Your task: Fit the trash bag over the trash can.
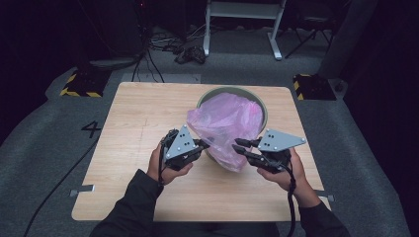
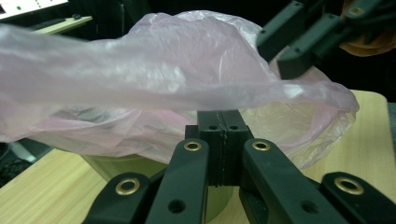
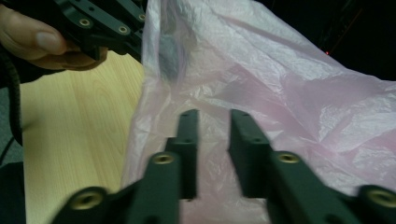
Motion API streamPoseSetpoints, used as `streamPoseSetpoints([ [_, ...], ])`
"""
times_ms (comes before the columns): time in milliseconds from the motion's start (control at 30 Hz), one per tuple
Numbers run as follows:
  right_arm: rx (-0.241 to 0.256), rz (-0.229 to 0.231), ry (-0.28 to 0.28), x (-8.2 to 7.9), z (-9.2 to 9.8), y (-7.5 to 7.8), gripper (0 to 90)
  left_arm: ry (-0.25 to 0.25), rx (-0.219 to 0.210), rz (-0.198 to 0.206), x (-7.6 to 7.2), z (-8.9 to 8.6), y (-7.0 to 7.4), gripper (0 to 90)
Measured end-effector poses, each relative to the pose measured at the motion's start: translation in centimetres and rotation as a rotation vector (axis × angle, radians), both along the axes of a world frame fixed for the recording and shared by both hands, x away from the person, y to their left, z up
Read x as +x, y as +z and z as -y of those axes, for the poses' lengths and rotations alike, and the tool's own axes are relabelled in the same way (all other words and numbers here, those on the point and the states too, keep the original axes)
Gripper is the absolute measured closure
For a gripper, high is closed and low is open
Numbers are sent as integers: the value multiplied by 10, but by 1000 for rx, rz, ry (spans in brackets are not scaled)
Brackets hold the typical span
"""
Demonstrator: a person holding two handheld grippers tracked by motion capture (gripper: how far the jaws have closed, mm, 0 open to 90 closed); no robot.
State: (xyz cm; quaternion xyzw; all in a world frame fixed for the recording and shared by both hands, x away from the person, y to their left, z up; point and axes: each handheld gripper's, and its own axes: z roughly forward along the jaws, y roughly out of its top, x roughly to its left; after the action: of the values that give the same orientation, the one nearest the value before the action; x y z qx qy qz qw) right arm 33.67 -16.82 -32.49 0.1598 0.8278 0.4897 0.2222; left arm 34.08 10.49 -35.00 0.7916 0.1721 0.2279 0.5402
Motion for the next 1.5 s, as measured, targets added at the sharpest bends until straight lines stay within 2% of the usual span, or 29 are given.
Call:
streamPoseSetpoints([
  [67,14,1,-11,0,6,1,889,1,-6,1,0,-1,0,900],
  [133,44,-9,-14,0,12,2,868,0,-17,-2,-1,-1,0,899],
  [167,39,-9,-14,-1,13,2,800,-1,-13,3,-2,-1,0,899],
  [233,35,3,10,-6,9,2,575,-7,-4,12,-4,1,1,899],
  [300,34,7,37,-11,4,2,462,-10,0,15,-5,4,1,899],
  [333,34,1,67,-14,-1,1,395,-13,5,17,-5,5,1,899],
  [467,28,6,89,-22,-15,-4,258,-9,12,27,-6,7,2,900],
  [567,-19,13,70,-25,-28,-15,229,-5,7,23,-6,5,2,900],
  [600,-35,17,60,-25,-31,-19,251,-7,6,22,-6,4,2,900],
  [633,-56,29,33,-25,-34,-24,326,-8,6,21,-7,4,2,900],
  [733,-91,38,13,-21,-38,-30,598,-12,4,19,-8,1,2,899],
  [800,-116,63,-9,-20,-38,-32,760,-12,1,21,-10,-1,2,899],
  [833,-101,62,-19,-18,-35,-31,824,-10,0,23,-11,-2,2,898],
  [900,-66,54,-27,-17,-28,-29,880,-3,6,28,-12,-4,3,895],
  [1067,16,68,-34,-22,-6,-17,899,34,-10,22,-9,-11,2,857],
  [1133,53,58,-30,-23,3,-12,900,45,-14,21,-9,-13,2,843],
  [1300,74,67,-66,-21,20,-2,900,69,-28,22,-7,-17,0,786],
  [1367,101,51,-65,-19,25,0,900,86,-44,5,-6,-17,0,650],
  [1433,106,55,-79,-17,27,1,900,69,-69,-33,-4,-14,0,556],
  [1500,129,42,-62,-15,29,1,900,103,-61,-45,-3,-9,0,429],
])
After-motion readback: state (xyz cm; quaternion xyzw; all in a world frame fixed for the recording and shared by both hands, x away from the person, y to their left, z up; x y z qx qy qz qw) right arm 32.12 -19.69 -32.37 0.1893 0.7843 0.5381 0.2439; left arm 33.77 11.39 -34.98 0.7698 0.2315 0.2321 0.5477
